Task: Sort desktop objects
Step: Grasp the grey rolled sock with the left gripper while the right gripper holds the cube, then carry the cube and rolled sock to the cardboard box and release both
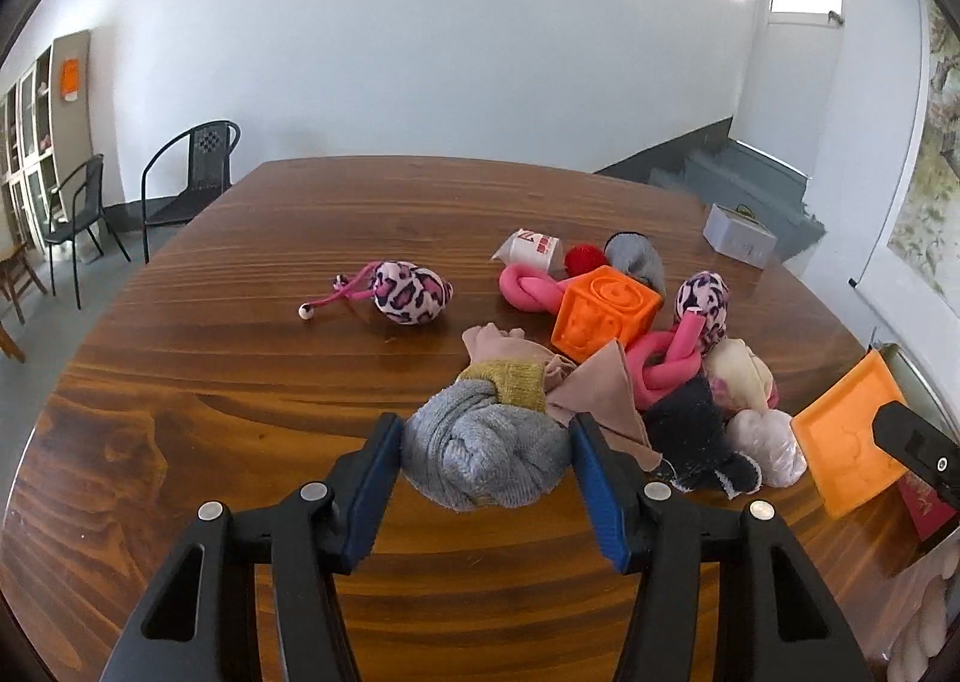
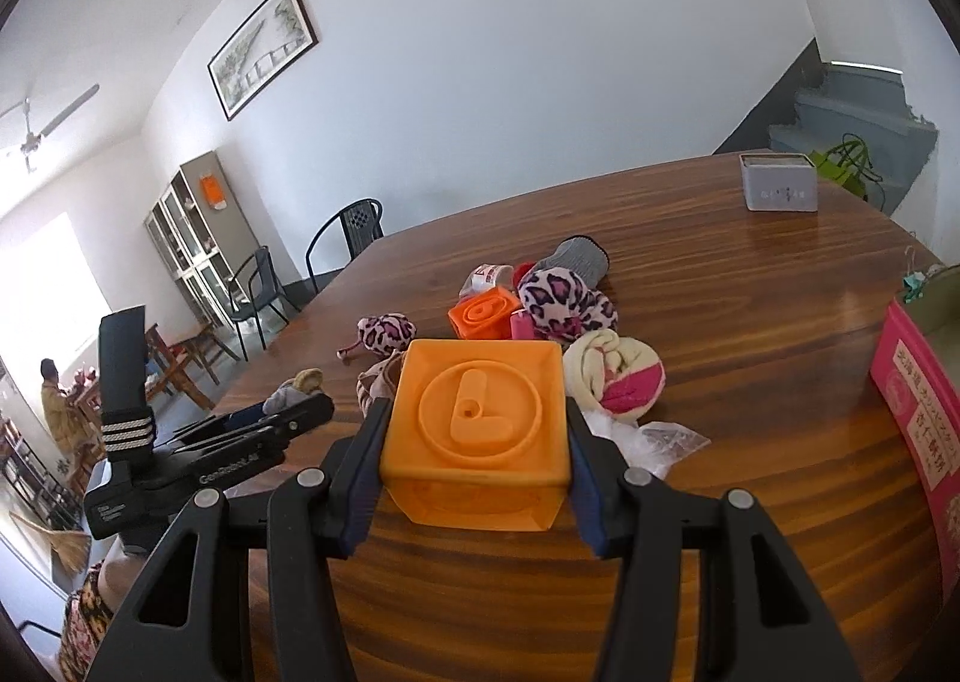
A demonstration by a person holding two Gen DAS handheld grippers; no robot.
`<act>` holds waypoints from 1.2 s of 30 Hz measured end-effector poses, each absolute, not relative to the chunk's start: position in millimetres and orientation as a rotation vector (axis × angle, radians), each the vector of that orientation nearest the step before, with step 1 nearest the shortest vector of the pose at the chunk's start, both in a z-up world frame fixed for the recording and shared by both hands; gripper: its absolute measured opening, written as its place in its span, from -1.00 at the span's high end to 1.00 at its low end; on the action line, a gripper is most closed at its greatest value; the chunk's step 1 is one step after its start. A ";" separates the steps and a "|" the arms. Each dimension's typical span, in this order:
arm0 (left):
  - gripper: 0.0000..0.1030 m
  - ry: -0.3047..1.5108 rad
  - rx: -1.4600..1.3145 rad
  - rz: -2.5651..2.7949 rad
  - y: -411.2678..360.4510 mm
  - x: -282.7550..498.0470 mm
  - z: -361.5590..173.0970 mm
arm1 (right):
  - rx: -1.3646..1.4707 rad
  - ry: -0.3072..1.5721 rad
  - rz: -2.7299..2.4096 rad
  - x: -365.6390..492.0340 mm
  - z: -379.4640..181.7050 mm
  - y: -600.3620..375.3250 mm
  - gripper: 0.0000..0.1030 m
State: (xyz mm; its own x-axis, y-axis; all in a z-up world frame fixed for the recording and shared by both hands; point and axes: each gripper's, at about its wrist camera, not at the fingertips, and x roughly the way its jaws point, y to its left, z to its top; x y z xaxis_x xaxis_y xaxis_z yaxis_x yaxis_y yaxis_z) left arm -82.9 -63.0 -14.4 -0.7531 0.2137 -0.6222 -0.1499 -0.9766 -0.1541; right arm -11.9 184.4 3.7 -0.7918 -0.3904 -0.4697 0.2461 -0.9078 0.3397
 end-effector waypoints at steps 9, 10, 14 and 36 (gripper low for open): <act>-0.13 -0.136 -0.991 2.777 -57.7 -78.0 -14.2 | 0.774 -0.575 -2.621 -15.2 0.9 215.0 -0.11; -0.13 -0.141 -0.984 2.777 -56.9 -77.2 -13.6 | 0.765 -0.597 -2.632 -14.1 1.4 220.1 -0.11; -0.13 -0.168 -0.954 2.776 -53.4 -70.4 -9.7 | 0.714 -0.627 -2.727 -4.5 6.1 236.7 -0.11; -0.13 -0.102 -0.854 2.529 72.6 -31.4 20.5 | 0.681 -0.658 -3.233 57.2 41.5 393.0 -0.11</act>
